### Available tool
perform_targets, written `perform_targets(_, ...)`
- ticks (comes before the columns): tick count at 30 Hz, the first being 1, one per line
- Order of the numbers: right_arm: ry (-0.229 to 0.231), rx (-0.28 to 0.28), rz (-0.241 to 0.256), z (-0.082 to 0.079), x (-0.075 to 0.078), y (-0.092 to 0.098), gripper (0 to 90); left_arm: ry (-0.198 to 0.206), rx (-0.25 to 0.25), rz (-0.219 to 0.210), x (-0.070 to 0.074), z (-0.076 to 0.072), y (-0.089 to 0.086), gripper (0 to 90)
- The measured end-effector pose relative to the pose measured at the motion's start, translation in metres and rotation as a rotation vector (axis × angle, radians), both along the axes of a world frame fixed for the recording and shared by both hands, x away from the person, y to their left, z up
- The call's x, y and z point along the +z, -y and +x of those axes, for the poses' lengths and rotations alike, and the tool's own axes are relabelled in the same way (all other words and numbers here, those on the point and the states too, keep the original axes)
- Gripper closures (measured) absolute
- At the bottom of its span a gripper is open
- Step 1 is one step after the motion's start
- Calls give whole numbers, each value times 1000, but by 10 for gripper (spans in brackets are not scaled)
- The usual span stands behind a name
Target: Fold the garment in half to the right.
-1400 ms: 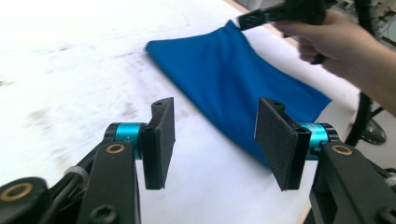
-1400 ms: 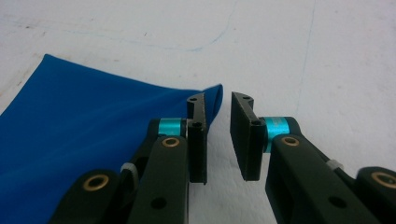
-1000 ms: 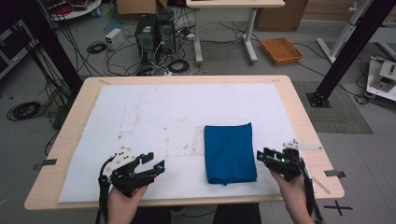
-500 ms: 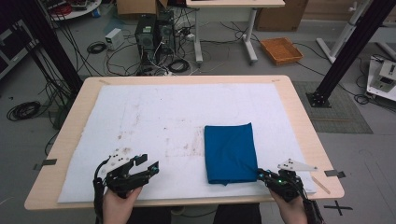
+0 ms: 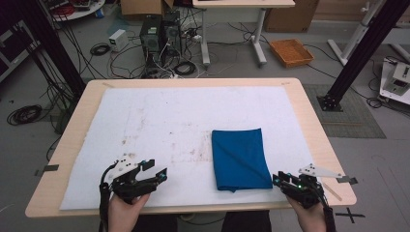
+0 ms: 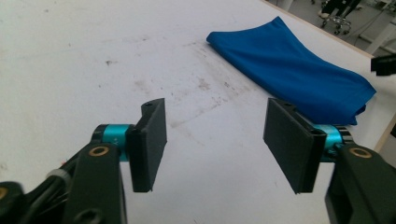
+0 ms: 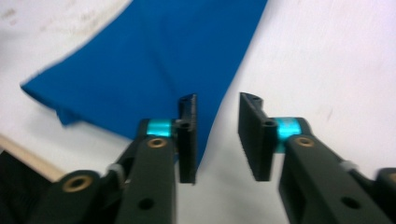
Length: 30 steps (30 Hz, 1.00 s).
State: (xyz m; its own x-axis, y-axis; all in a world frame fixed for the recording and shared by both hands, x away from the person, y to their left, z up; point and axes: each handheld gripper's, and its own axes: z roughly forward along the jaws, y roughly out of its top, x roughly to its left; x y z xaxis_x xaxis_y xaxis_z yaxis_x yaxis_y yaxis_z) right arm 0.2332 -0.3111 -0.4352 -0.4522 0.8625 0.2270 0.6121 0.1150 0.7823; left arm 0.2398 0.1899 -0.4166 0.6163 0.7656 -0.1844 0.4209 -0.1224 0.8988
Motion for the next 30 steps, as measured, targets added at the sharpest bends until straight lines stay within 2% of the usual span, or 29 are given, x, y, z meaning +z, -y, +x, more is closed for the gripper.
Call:
perform_targets(1, 20, 3, 11, 4, 5, 2, 589, 4, -3, 7, 1, 1, 0, 376)
perform_targets(5, 96, 9, 29, 22, 21, 5, 451, 48, -29, 24, 9, 10, -7, 362)
perform_targets(9, 162, 17, 20, 44, 38, 4, 386, 81, -41, 48, 22, 27, -14, 361)
perform_targets(12, 191, 33, 3, 64, 51, 1, 356, 110, -62, 49, 34, 41, -19, 361)
perform_targets(13, 189, 49, 4, 72, 54, 1, 341, 119, -75, 39, 37, 46, -21, 362)
perform_targets(16, 183, 68, -8, 91, 64, 0, 322, 153, -62, 23, 44, 57, -25, 361)
perform_targets(19, 179, 68, 0, 103, 68, 0, 306, 189, -51, 27, 46, 60, -28, 362)
perform_targets(23, 202, 60, 10, 102, 61, 2, 304, 191, -67, 67, 42, 57, -32, 361)
perform_targets(25, 175, 58, 10, 103, 56, 5, 297, 179, -64, 65, 38, 56, -36, 361)
perform_targets(28, 170, 51, 29, 101, 52, 9, 288, 161, -46, 41, 31, 55, -42, 361)
perform_targets(30, 167, 48, 39, 99, 51, 10, 283, 158, -38, 47, 29, 55, -43, 361)
